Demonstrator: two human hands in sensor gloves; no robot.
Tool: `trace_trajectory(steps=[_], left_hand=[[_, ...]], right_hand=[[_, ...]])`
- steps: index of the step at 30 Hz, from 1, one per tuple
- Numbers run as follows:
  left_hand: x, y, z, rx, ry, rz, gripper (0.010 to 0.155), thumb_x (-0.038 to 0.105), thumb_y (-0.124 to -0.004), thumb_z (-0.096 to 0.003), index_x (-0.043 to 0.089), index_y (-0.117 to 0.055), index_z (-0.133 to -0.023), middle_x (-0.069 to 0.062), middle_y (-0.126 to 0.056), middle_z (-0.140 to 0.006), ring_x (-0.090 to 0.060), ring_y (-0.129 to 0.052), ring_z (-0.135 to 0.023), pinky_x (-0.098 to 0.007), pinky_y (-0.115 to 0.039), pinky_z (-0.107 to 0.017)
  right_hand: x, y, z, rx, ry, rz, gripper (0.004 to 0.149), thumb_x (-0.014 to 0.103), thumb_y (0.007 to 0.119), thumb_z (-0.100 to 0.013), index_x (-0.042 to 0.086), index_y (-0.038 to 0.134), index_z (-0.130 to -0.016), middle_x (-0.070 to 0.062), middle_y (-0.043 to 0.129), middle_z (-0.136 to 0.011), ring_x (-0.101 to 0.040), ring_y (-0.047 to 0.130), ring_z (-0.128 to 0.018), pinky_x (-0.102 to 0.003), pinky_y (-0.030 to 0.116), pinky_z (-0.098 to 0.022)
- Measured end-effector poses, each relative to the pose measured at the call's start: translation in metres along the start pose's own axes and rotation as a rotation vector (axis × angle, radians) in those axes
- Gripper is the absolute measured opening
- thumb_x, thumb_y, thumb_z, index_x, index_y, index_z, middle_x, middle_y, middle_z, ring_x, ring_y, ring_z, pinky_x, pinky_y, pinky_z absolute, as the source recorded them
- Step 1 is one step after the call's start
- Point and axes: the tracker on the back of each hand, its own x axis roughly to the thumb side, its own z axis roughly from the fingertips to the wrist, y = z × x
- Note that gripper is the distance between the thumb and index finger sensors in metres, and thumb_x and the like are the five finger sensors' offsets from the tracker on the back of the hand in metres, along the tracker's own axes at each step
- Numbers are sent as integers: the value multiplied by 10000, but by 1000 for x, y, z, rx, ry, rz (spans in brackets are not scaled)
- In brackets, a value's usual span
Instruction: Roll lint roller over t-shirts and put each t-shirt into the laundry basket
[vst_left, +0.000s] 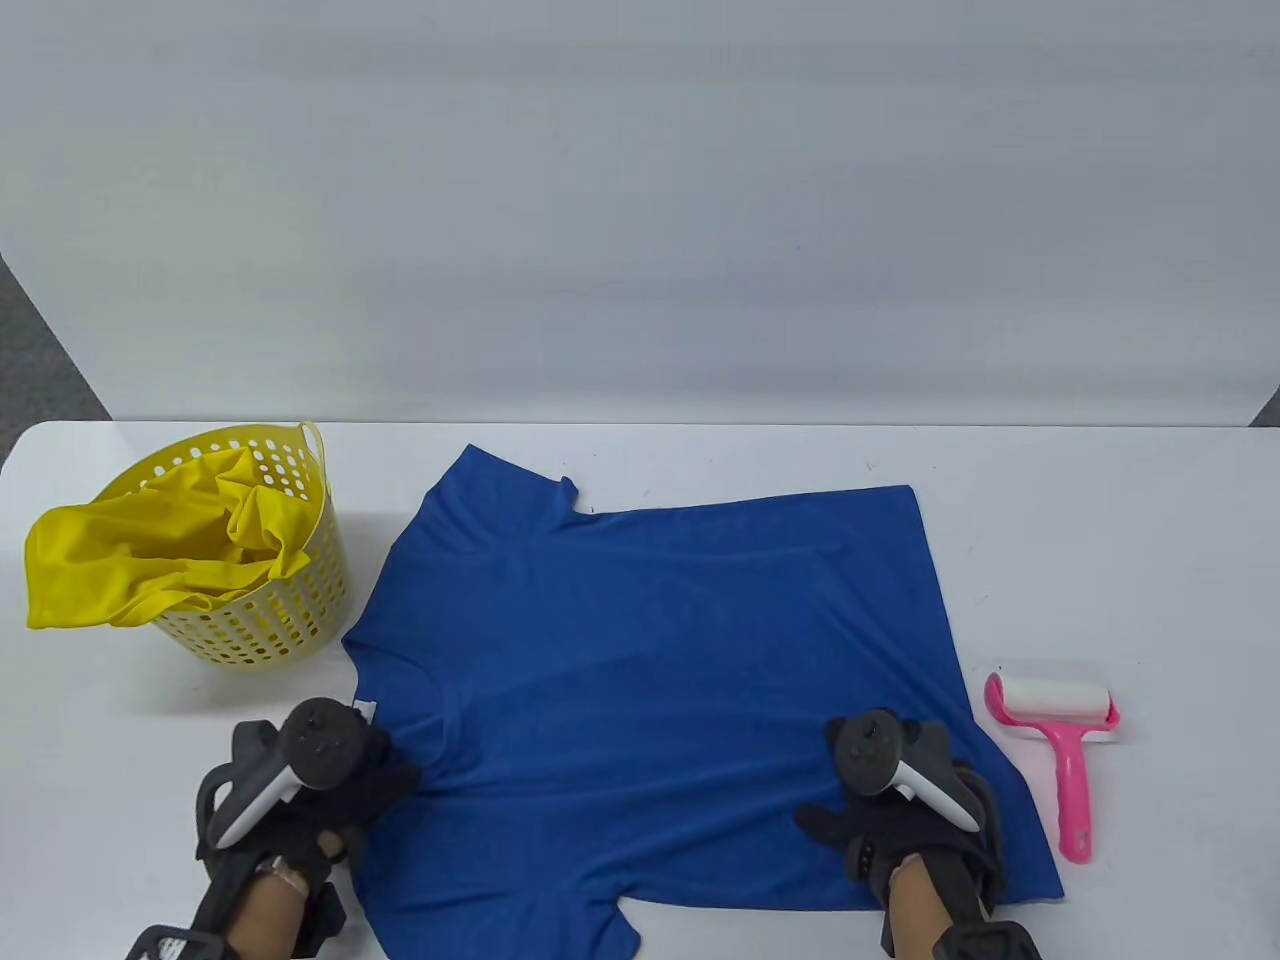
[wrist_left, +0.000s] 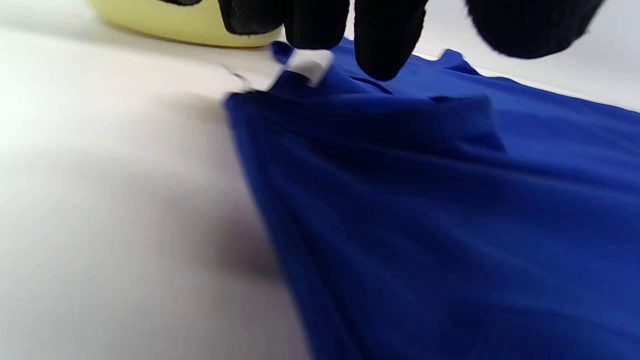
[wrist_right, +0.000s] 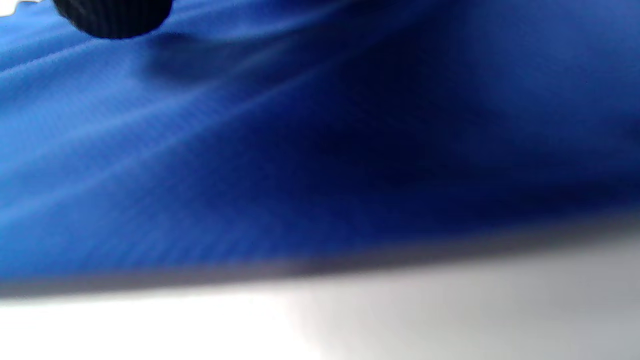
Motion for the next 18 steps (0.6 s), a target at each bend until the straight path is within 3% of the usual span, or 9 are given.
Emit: trace_trajectory(steps=[2,4,5,6,9,11,15,16,18], left_hand=[[15,-12,-5,-1,37,-259,728,704,-666,-418,364,-563,-1052,-87,-420,-1230,-447,-400,-1156,-677,-394,-797],[20,-24,-11,-33,96,-435,681,677,-600,-445,397,-519,-1060,-57,-434,-1236,-443,-392,-1166,-679,-394,-801],[18,-27,-14,-28,133,-452,670,660,-532,-453,413,-437,-1068,-46,-444,-1229,-426,-428,-1161,-665,-417,-802],[15,-28,-16,-20,146,-424,645,616,-527,-485,400,-417,-1082,-53,-463,-1224,-429,-436,-1156,-664,-418,-800],[8,-24,-15,13,196,-401,606,529,-584,-529,386,-419,-1095,-58,-446,-1220,-429,-440,-1147,-655,-422,-800],[12,-20,-7,89,80,-349,671,490,-664,-542,369,-324,-1107,-54,-363,-1228,-413,-418,-1154,-650,-422,-802],[45,-11,13,186,-233,-151,651,495,-710,-542,363,-388,-1092,-34,-476,-1194,-372,-521,-1127,-626,-458,-799],[52,-13,14,157,-293,-154,686,554,-720,-515,371,-397,-1092,-18,-490,-1195,-362,-525,-1133,-627,-454,-802],[73,-29,13,-36,-341,-290,880,716,-727,-377,380,-380,-1112,-55,-432,-1236,-430,-397,-1168,-675,-383,-807]], right_hand=[[1,4,-3,-37,-5,3,850,626,602,-409,265,75,-970,-194,-31,-1037,-543,25,-923,-801,147,-557],[-1,10,-6,80,46,17,872,635,615,-403,263,60,-963,-201,-35,-1031,-554,27,-919,-809,149,-553],[-4,14,-8,206,75,24,882,658,575,-398,264,20,-959,-200,-70,-1021,-548,-25,-903,-807,137,-557],[-5,15,-8,236,72,9,890,668,561,-393,279,-25,-937,-178,-141,-988,-529,-96,-873,-803,102,-544],[-8,10,-7,107,9,-5,879,631,631,-396,265,75,-970,-189,-46,-1032,-528,-1,-921,-798,117,-561],[-8,7,-5,72,20,21,865,622,615,-411,261,64,-972,-194,-53,-1032,-536,-10,-918,-798,112,-558],[3,4,-4,-25,-38,-43,839,597,621,-423,244,106,-983,-213,6,-1045,-547,48,-925,-796,154,-559],[7,5,-5,-7,-41,-47,842,598,623,-424,246,98,-981,-212,-1,-1044,-546,38,-925,-797,146,-559],[15,12,-8,86,-34,22,865,611,632,-419,252,75,-974,-209,-22,-1038,-548,23,-920,-800,139,-558]])
